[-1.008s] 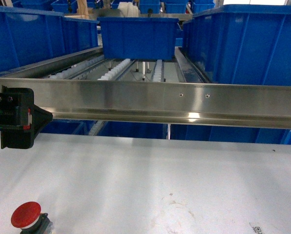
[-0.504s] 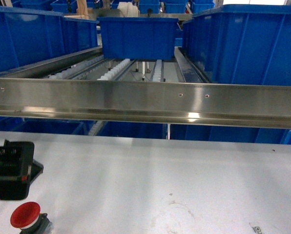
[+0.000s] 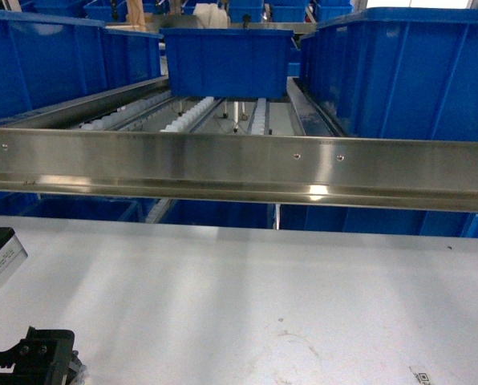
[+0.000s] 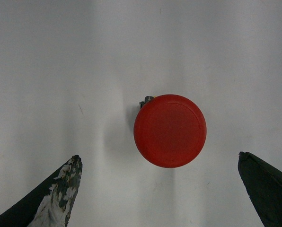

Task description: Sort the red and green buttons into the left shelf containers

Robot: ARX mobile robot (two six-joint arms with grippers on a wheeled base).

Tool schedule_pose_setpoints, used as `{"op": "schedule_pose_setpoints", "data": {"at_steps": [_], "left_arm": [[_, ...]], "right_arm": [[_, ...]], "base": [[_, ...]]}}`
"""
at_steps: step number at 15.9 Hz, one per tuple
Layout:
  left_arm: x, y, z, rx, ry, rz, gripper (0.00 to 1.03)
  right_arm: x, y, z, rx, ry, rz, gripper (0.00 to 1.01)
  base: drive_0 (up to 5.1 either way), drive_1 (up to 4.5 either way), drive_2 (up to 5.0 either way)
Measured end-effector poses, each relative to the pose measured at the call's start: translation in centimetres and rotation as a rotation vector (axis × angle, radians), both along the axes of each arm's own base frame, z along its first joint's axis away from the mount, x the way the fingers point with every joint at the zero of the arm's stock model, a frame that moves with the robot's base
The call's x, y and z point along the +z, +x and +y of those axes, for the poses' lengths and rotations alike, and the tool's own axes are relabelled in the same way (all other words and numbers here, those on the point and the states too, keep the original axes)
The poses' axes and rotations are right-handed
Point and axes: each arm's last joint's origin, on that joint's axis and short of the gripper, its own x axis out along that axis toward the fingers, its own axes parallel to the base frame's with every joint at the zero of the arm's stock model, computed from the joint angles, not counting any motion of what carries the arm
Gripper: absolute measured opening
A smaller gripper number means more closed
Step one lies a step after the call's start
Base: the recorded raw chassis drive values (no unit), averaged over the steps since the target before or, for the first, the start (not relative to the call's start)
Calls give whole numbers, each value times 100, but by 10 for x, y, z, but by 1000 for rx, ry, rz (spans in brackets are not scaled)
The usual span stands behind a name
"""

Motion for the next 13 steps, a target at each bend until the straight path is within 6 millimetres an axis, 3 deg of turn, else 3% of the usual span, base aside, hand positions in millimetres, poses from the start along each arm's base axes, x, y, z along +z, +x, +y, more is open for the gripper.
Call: {"op": "schedule_pose_setpoints", "data": {"at_steps": [9,13], "left_arm": [[-23,19,-12,-97,-9,-92,98],[-34,12,-9,-78,27,-81,98]], "right_arm": [[0,0,0,0,0,0,29],[0,0,0,0,0,0,29]], "base": [[0,0,0],[0,0,0]]}}
